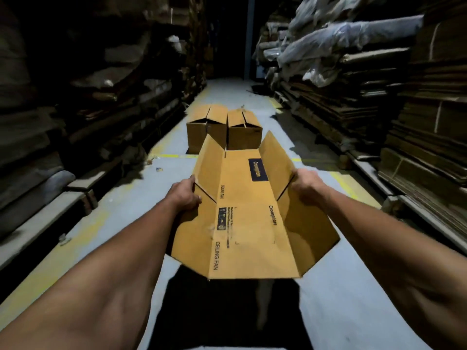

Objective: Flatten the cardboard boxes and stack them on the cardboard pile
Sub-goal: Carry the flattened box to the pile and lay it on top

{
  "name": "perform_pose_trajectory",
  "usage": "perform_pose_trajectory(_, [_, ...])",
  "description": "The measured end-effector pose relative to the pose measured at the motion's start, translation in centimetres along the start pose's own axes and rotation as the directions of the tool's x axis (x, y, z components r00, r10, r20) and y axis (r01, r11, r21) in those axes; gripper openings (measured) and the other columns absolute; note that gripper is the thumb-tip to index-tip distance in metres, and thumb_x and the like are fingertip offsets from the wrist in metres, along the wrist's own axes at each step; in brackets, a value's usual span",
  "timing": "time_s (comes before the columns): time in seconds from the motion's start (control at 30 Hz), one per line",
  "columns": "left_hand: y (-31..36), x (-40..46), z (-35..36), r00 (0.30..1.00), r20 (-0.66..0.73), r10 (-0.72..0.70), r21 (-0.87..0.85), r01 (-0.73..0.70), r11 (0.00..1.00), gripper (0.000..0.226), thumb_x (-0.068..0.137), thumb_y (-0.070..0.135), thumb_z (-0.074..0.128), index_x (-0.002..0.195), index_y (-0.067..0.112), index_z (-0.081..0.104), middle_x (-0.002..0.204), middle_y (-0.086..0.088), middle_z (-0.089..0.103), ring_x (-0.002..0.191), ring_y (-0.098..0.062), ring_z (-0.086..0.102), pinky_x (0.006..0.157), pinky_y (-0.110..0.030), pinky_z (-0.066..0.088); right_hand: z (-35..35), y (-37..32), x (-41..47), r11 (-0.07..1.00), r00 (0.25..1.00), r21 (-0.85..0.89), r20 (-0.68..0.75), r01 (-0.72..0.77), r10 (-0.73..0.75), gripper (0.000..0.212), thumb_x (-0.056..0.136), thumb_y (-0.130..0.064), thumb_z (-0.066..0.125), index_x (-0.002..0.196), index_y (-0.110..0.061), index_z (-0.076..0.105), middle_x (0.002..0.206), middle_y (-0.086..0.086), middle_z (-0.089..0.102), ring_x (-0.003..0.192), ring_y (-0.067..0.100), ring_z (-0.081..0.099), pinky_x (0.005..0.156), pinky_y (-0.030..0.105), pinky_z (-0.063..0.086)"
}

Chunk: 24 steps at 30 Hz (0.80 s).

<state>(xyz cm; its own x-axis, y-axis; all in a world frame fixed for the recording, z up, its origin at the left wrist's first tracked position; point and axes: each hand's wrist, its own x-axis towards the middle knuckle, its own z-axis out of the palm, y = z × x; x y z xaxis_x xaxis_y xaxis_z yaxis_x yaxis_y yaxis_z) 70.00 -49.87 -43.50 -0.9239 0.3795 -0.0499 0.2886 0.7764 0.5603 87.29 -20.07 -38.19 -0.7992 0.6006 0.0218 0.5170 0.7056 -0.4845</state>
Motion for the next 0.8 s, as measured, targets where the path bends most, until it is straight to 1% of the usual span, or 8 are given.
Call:
perform_pose_trajectory(0.1, [3.2, 0.3, -4.4, 0.999, -0.044, 0.022, 0.022, -0.021, 1.000, 0.065, 0.085, 0.028, 0.083, 0.143, 0.030, 0.053, 0.133, -0.011, 0.065, 0.119, -0.033, 0.061, 0.096, -0.035, 0.050, -4.5, -2.3, 1.5, 0.997, 0.998, -0.073, -0.067, 0.004, -0.009, 0.021, 0.095, -0.011, 0.059, 0.114, -0.017, 0.065, 0.103, 0.010, 0.062, 0.074, 0.022, 0.060, 0.060, 0.032, 0.051])
perform_pose_trajectory(0.17, [5.5, 0.0, -7.4, 0.996, -0.076, 0.053, 0.028, -0.051, 0.998, 0.055, 0.087, 0.025, 0.082, 0.136, 0.028, 0.057, 0.131, -0.012, 0.065, 0.116, -0.032, 0.062, 0.089, -0.033, 0.049, -7.4, -4.1, 2.3, 0.996, 0.995, -0.082, -0.096, 0.018, -0.026, 0.032, 0.093, -0.014, 0.061, 0.124, -0.022, 0.064, 0.121, 0.013, 0.060, 0.091, 0.029, 0.065, 0.074, 0.039, 0.059])
perform_pose_trajectory(0.23, [7.7, 0.1, -10.4, 0.991, -0.113, 0.066, 0.022, -0.064, 0.998, 0.056, 0.091, 0.022, 0.080, 0.141, 0.023, 0.055, 0.135, -0.015, 0.061, 0.121, -0.034, 0.059, 0.093, -0.033, 0.048, -10.4, -6.1, 2.8, 0.994, 0.991, -0.105, -0.127, 0.015, -0.028, 0.043, 0.093, -0.018, 0.062, 0.136, -0.023, 0.059, 0.132, 0.014, 0.055, 0.104, 0.033, 0.062, 0.089, 0.046, 0.059])
perform_pose_trajectory(0.33, [10.5, -0.1, -14.7, 0.988, -0.140, 0.060, 0.024, -0.057, 0.998, 0.067, 0.092, 0.025, 0.079, 0.151, 0.024, 0.047, 0.137, -0.017, 0.057, 0.124, -0.035, 0.057, 0.096, -0.036, 0.048, -14.8, -9.4, 3.3, 0.985, 0.986, -0.171, -0.158, 0.016, -0.044, 0.034, 0.096, -0.023, 0.064, 0.129, -0.020, 0.057, 0.118, 0.012, 0.052, 0.099, 0.032, 0.058, 0.082, 0.043, 0.056])
perform_pose_trajectory(0.4, [12.6, -0.2, -18.2, 0.988, -0.147, 0.055, 0.034, -0.051, 0.998, 0.063, 0.089, 0.029, 0.080, 0.145, 0.028, 0.051, 0.131, -0.016, 0.058, 0.117, -0.034, 0.060, 0.091, -0.039, 0.052, -18.2, -11.7, 3.8, 0.980, 0.984, -0.198, -0.171, 0.010, -0.045, 0.031, 0.097, -0.023, 0.065, 0.126, -0.017, 0.057, 0.110, 0.012, 0.051, 0.098, 0.032, 0.058, 0.079, 0.043, 0.054])
perform_pose_trajectory(0.6, [20.4, -1.0, -31.2, 0.990, -0.128, 0.057, -0.048, -0.063, 0.997, 0.051, 0.090, 0.023, 0.079, 0.136, 0.034, 0.061, 0.121, -0.011, 0.065, 0.110, -0.031, 0.065, 0.099, -0.047, 0.057, -31.1, -18.5, 5.3, 0.987, 0.986, -0.161, -0.163, 0.008, -0.035, 0.034, 0.097, -0.021, 0.063, 0.130, -0.016, 0.058, 0.112, 0.013, 0.052, 0.096, 0.032, 0.062, 0.079, 0.044, 0.060])
perform_pose_trajectory(0.7, [25.4, -0.9, -38.4, 0.988, -0.131, 0.080, -0.035, -0.085, 0.996, 0.048, 0.091, 0.022, 0.078, 0.136, 0.030, 0.062, 0.120, -0.009, 0.065, 0.110, -0.028, 0.064, 0.094, -0.042, 0.054, -38.4, -22.4, 6.5, 0.986, 0.985, -0.167, -0.164, 0.021, -0.049, 0.019, 0.096, -0.019, 0.063, 0.115, -0.015, 0.059, 0.108, 0.012, 0.055, 0.089, 0.029, 0.061, 0.071, 0.039, 0.056])
perform_pose_trajectory(0.8, [30.8, -0.9, -46.3, 0.989, -0.120, 0.085, -0.023, -0.089, 0.996, 0.053, 0.092, 0.020, 0.078, 0.141, 0.028, 0.059, 0.116, -0.007, 0.060, 0.103, -0.025, 0.059, 0.086, -0.038, 0.050, -46.2, -27.0, 7.6, 0.985, 0.985, -0.175, -0.170, 0.011, -0.041, 0.022, 0.092, -0.022, 0.065, 0.113, -0.019, 0.060, 0.111, 0.013, 0.056, 0.095, 0.033, 0.062, 0.076, 0.040, 0.056])
